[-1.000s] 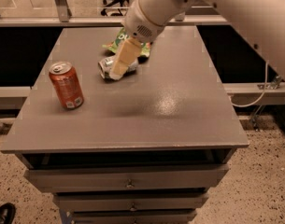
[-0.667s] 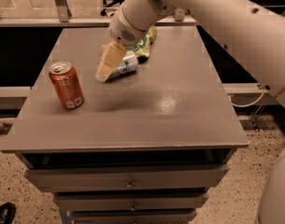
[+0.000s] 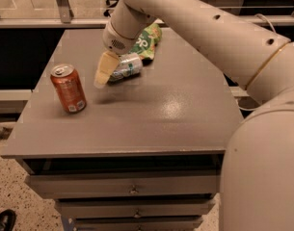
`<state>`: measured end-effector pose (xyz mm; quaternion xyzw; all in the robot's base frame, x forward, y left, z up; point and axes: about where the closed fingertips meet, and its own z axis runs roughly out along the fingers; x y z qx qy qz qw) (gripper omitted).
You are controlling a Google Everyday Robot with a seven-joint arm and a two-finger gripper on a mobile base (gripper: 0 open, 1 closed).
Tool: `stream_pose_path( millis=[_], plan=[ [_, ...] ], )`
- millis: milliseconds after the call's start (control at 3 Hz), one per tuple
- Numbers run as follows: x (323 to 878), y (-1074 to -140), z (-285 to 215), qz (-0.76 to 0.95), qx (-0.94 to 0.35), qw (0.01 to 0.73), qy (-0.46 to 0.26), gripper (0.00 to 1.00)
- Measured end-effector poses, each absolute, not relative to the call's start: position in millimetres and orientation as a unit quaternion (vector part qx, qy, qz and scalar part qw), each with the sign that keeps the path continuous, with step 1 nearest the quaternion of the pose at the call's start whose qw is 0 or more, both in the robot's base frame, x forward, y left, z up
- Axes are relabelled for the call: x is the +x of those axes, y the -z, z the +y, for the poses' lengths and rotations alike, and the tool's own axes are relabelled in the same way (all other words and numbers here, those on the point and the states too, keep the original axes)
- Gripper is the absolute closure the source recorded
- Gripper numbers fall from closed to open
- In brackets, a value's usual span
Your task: Place 7up can upright
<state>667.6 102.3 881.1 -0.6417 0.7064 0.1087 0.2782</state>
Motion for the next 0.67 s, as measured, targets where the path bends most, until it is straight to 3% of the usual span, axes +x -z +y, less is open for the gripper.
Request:
stream_pose_path(
  millis=[667],
  plan=[
    [678.0,-872.6,77.4,0.693,-0.677,0.235,-0.071,0.00]
  ],
)
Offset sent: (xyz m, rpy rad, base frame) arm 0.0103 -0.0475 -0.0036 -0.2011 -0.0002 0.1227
